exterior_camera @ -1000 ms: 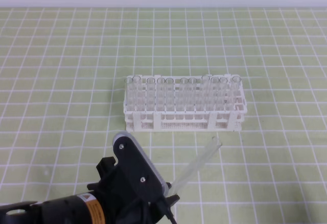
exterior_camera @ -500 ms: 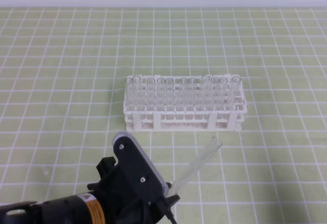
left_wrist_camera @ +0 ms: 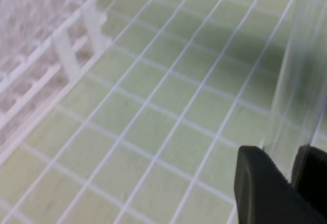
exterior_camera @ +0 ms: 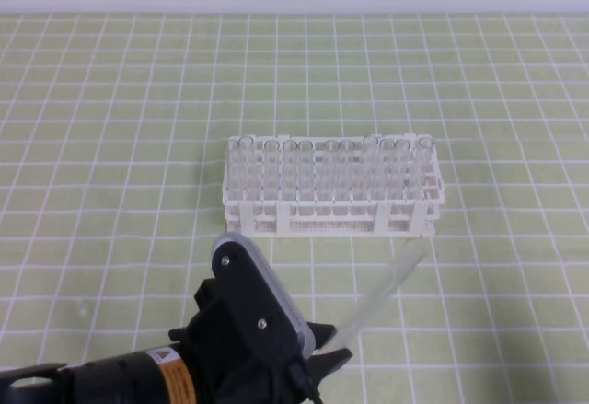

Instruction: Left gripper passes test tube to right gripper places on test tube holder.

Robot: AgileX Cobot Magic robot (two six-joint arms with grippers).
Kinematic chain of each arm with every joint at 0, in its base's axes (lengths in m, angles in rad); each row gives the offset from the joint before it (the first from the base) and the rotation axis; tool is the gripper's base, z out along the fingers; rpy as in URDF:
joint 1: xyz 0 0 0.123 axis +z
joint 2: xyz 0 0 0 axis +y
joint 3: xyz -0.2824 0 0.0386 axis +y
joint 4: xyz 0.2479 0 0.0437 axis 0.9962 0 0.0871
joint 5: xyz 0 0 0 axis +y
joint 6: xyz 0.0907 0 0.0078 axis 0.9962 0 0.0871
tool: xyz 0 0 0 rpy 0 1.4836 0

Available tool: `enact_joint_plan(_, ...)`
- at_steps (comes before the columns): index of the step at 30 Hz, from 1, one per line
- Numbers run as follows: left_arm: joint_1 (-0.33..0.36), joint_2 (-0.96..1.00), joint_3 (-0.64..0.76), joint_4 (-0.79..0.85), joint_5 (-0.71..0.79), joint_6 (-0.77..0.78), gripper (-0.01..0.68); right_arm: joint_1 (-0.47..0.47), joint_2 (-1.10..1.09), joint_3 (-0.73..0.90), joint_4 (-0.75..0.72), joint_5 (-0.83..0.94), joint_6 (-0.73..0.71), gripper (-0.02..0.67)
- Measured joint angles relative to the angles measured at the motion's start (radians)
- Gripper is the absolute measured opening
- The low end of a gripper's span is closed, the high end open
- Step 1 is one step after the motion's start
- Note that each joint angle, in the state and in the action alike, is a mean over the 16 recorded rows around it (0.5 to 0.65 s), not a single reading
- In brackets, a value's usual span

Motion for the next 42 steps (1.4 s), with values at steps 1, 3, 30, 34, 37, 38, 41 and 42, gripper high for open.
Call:
enact_joint_plan(1, 0.000, 0.000, 0.000, 0.000, -0.012, 0.000, 0.093, 0.000, 0.010, -0.010, 0.008, 0.022, -0.034, -0.018)
enact_joint_plan(3, 0.000, -0.001, 0.000, 0.000, -0.035, 0.000, 0.087, 0.000, 0.032, -0.036, 0.033, 0.072, -0.122, -0.018)
enact_joint_plan(30, 0.000, 0.004, 0.000, 0.000, -0.180, 0.000, 0.090, 0.071, 0.391, -0.295, 0.447, 0.773, -1.267, 0.153)
enact_joint_plan(34, 0.000, 0.018, 0.000, 0.000, -0.229, 0.000, 0.084, 0.084, 0.423, -0.317, 0.446, 0.807, -1.293, 0.265)
enact_joint_plan(37, 0.000, 0.038, 0.000, 0.000, -0.269, 0.000, 0.084, 0.095, 0.444, -0.330, 0.446, 0.821, -1.307, 0.344)
enact_joint_plan(38, 0.000, 0.047, 0.000, 0.000, -0.284, 0.000, 0.087, 0.098, 0.452, -0.333, 0.446, 0.826, -1.311, 0.366)
enact_joint_plan(41, 0.000, 0.078, 0.000, 0.000, -0.342, 0.000, 0.081, 0.106, 0.473, -0.339, 0.446, 0.838, -1.323, 0.417)
enact_joint_plan(42, 0.000, 0.090, 0.000, 0.000, -0.361, 0.000, 0.081, 0.108, 0.479, -0.340, 0.446, 0.841, -1.328, 0.427)
